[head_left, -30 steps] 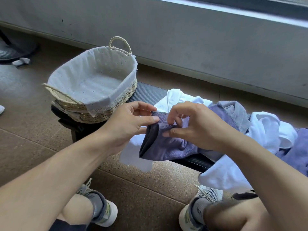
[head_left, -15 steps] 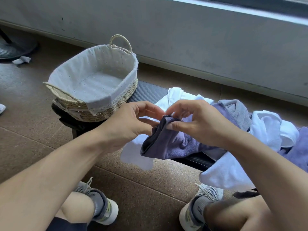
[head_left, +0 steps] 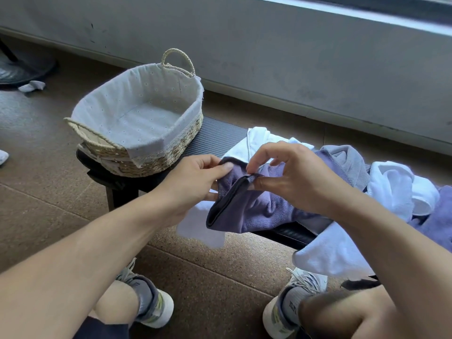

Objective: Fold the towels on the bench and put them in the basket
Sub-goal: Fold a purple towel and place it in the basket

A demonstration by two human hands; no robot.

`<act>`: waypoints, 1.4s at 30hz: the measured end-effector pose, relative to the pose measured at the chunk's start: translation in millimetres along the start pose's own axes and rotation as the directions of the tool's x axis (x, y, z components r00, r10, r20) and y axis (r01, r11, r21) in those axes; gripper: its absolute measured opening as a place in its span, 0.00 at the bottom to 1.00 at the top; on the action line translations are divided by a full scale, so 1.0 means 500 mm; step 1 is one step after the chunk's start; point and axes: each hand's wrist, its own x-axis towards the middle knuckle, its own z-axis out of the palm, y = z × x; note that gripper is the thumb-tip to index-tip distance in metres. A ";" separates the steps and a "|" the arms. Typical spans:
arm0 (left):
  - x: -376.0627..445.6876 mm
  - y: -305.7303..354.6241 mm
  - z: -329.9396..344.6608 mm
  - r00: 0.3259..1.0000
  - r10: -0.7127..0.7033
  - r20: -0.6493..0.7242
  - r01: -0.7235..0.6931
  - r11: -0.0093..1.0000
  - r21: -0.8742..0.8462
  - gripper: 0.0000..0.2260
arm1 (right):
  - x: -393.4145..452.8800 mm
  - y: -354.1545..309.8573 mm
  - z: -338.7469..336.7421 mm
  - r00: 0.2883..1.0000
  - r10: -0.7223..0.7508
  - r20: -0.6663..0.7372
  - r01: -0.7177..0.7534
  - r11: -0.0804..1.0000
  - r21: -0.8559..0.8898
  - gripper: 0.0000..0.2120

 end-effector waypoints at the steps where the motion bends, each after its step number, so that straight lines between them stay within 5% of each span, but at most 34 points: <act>1: -0.001 0.001 0.001 1.000 0.009 0.000 -0.009 1.000 0.001 0.08 | 0.000 -0.002 0.000 1.000 0.002 -0.008 -0.002 1.000 0.003 0.08; 10: -0.016 0.006 0.005 0.982 0.170 0.086 -0.182 0.970 0.159 0.16 | 0.004 0.002 0.009 1.000 -0.013 -0.025 0.015 0.998 0.066 0.08; 15: -0.017 0.001 0.004 0.963 0.269 0.029 -0.258 0.883 0.392 0.14 | 0.006 0.003 0.016 0.999 0.019 -0.041 -0.016 0.996 0.091 0.06; 20: 0.016 -0.015 -0.014 0.970 0.194 -0.143 -0.149 0.949 0.279 0.05 | 0.021 0.050 -0.017 0.973 0.076 -0.219 -0.134 0.954 -0.266 0.08; 26: 0.048 -0.026 -0.041 0.983 0.038 -0.180 0.014 0.960 0.281 0.08 | 0.006 0.204 -0.115 0.802 0.565 -0.194 -0.592 0.709 -0.383 0.15; 33: 0.062 -0.031 -0.043 0.985 0.085 -0.147 -0.030 0.937 0.347 0.07 | 0.010 0.230 -0.109 0.760 0.636 -0.133 -0.614 0.636 -0.467 0.29; 37: 0.072 -0.036 -0.047 0.977 0.105 -0.184 -0.043 0.948 0.314 0.09 | 0.018 0.231 -0.111 0.767 0.627 -0.137 -0.620 0.671 -0.407 0.25; 42: 0.078 -0.033 -0.047 0.976 0.029 -0.214 -0.020 0.999 0.041 0.12 | 0.018 0.214 -0.125 0.836 0.523 -0.167 -0.544 0.746 -0.384 0.10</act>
